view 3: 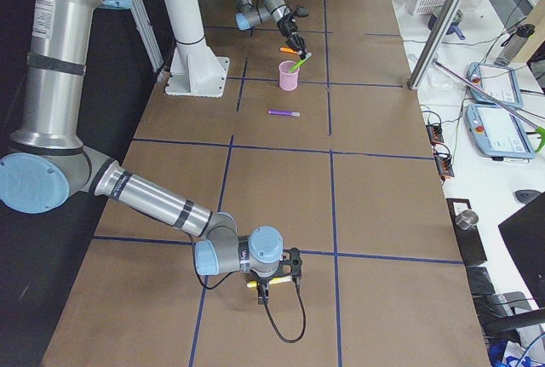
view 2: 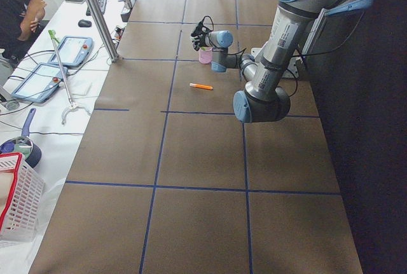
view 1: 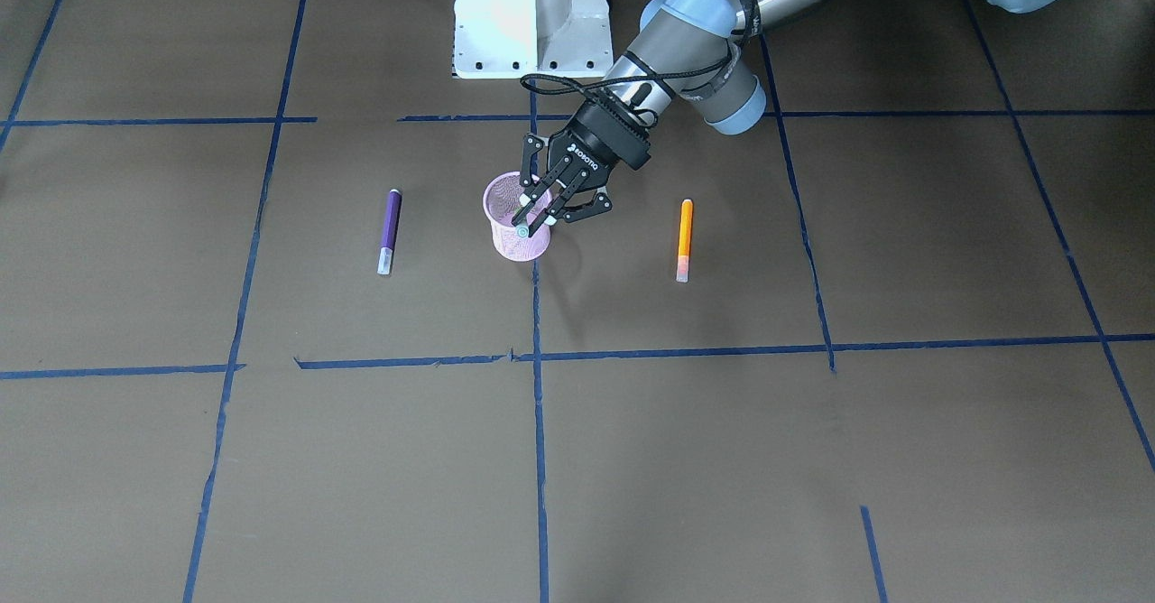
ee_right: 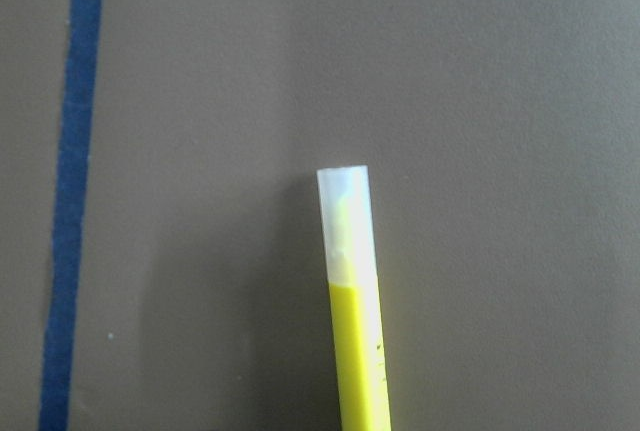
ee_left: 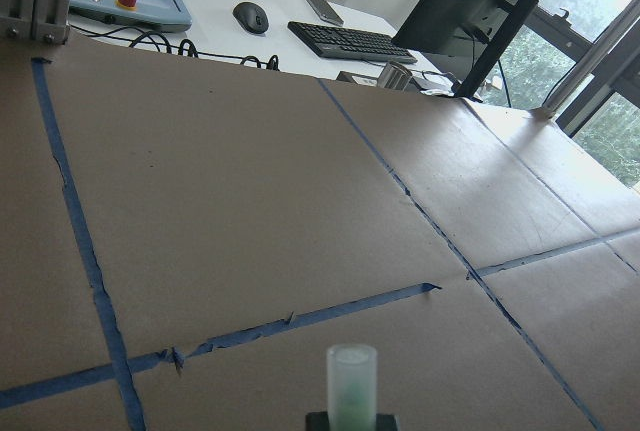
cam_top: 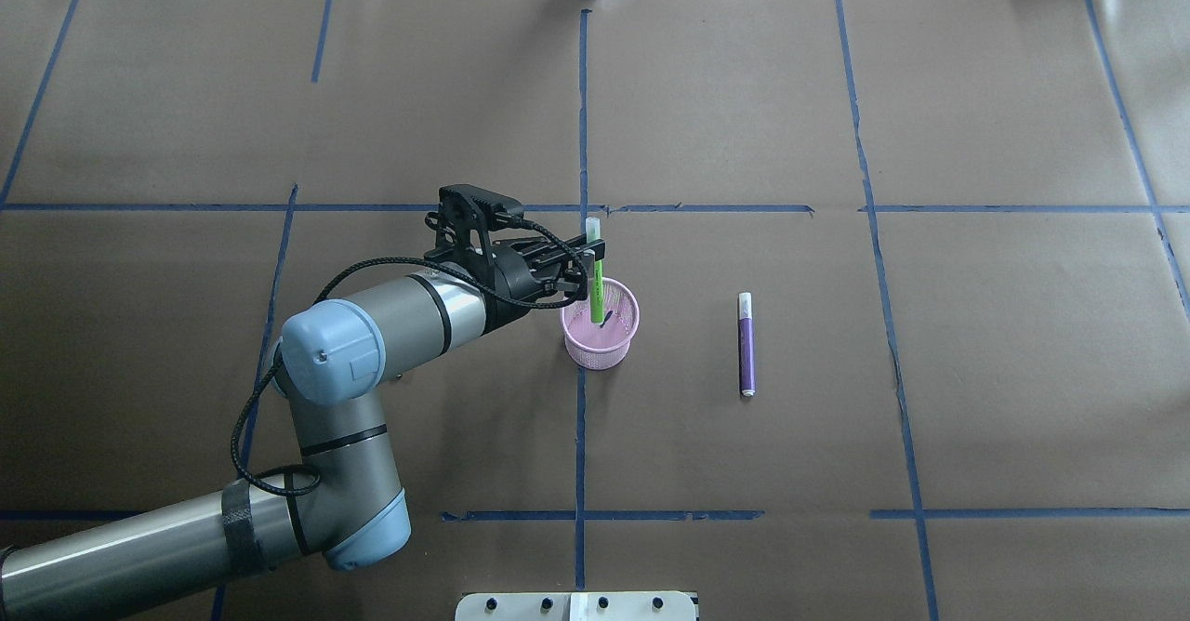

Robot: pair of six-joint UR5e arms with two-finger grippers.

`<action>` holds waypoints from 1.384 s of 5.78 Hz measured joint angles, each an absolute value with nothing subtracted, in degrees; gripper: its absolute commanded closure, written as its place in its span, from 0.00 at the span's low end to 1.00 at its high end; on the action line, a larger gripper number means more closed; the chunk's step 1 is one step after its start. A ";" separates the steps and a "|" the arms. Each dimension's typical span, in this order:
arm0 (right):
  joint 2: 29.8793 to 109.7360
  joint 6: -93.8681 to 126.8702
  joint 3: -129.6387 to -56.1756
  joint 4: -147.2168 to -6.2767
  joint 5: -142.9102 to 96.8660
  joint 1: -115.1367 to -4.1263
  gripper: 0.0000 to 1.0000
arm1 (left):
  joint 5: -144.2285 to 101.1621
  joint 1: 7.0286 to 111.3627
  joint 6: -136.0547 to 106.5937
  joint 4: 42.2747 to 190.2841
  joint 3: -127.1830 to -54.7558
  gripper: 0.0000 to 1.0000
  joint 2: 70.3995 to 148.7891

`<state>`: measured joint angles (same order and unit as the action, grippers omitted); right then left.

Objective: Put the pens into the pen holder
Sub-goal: 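Open the left gripper to release the green marker in the cup, then raise the left gripper away from the cup while right lifts yellow marker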

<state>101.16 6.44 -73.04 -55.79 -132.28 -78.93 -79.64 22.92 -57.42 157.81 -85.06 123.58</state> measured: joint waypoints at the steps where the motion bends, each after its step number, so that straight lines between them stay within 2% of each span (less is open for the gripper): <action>1: 101.16 6.48 -73.04 -55.81 -132.28 -78.93 0.00 | -79.63 22.82 -57.55 158.45 -84.83 0.01 123.59; 4: 101.16 6.50 -73.04 -55.77 -132.32 -78.93 0.00 | -79.77 22.68 -57.90 158.47 -85.62 0.00 123.94; 6: 101.16 6.57 -73.04 -55.75 -132.32 -78.92 0.00 | -80.25 23.73 -57.82 151.70 -89.02 0.00 123.69; 8: 101.16 6.73 -72.97 -55.85 -132.28 -78.93 0.16 | -89.28 30.08 -57.82 137.78 -92.48 0.00 123.79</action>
